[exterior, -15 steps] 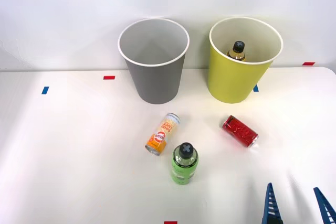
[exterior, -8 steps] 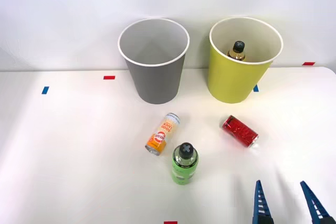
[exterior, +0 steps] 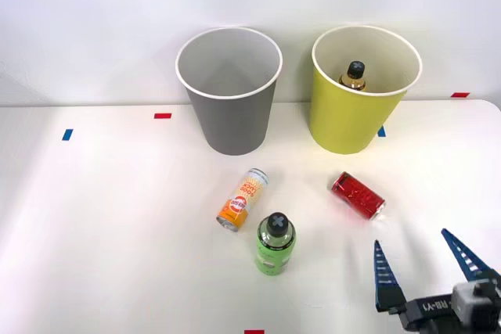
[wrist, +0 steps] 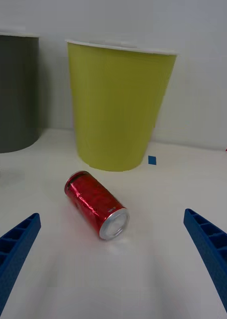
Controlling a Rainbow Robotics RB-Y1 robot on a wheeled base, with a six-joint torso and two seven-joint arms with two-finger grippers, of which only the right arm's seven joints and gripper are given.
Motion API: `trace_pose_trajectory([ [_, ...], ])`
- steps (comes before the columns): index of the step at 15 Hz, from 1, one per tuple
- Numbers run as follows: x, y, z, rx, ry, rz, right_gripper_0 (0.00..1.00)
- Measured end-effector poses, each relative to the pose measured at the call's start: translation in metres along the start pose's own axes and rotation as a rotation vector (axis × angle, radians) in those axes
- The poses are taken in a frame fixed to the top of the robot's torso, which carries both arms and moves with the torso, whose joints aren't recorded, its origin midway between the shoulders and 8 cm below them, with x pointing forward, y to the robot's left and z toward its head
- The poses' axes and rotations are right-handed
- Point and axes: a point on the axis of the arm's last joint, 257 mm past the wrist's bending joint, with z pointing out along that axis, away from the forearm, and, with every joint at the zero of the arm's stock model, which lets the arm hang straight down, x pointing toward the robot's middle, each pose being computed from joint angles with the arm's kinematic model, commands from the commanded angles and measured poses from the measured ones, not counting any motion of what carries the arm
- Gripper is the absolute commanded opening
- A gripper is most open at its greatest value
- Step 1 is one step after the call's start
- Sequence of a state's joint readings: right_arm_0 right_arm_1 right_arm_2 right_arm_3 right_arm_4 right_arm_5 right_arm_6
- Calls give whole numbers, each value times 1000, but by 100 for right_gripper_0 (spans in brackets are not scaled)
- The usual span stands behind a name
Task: Put cans in the gray bin, plastic bottles in the light green bin
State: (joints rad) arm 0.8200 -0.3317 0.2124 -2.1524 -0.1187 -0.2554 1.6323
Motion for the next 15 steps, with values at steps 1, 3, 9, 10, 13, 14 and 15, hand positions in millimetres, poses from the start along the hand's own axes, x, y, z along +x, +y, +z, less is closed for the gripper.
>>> trace_pose_trajectory([
  [1, -5, 1, 9, -15, 28, 11, 100],
  [3, -21, 5, 35, -60, 40, 5, 100],
  [9, -24, 12, 85, -145, 149, -15, 100],
  [10, -21, 10, 89, -142, 180, -35, 100],
  [13, -7, 4, 91, -81, 328, -107, 100],
  [14, -5, 6, 91, -55, 374, -106, 100],
  [15, -9, 10, 94, -37, 394, -93, 100],
])
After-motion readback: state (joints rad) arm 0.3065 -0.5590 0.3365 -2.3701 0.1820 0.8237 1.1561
